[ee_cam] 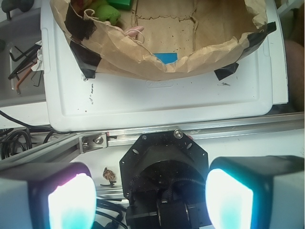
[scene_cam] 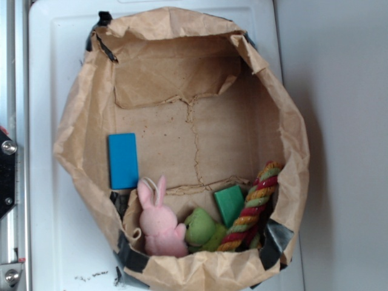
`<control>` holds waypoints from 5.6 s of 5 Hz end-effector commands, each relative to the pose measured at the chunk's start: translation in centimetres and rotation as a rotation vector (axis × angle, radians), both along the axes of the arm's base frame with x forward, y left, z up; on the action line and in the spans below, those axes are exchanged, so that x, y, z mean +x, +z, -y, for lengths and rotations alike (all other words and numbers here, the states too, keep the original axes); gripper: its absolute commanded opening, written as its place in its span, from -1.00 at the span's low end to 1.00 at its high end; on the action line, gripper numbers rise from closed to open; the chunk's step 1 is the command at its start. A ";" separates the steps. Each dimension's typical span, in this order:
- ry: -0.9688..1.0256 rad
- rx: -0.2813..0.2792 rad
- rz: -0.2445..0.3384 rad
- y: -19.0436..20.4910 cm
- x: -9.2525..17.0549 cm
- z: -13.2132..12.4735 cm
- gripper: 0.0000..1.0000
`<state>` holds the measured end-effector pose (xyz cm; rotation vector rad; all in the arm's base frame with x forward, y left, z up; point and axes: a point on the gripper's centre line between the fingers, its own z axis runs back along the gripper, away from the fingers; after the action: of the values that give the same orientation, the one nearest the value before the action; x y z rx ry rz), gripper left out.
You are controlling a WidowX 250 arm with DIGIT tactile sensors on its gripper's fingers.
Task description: Grab the multicolored rope.
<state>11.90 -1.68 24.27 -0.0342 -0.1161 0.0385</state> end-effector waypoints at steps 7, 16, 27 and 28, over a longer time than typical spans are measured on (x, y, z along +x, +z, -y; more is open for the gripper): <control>0.392 -0.211 0.184 -4.8 14.0 -2.2 1.00; 0.448 -0.179 0.173 -9.5 17.1 -1.3 1.00; 0.442 -0.328 0.315 -13.8 24.8 1.5 1.00; 0.433 -0.337 0.301 -13.9 24.9 2.2 1.00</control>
<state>35.50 -4.19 8.12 -0.3312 -0.3467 0.4885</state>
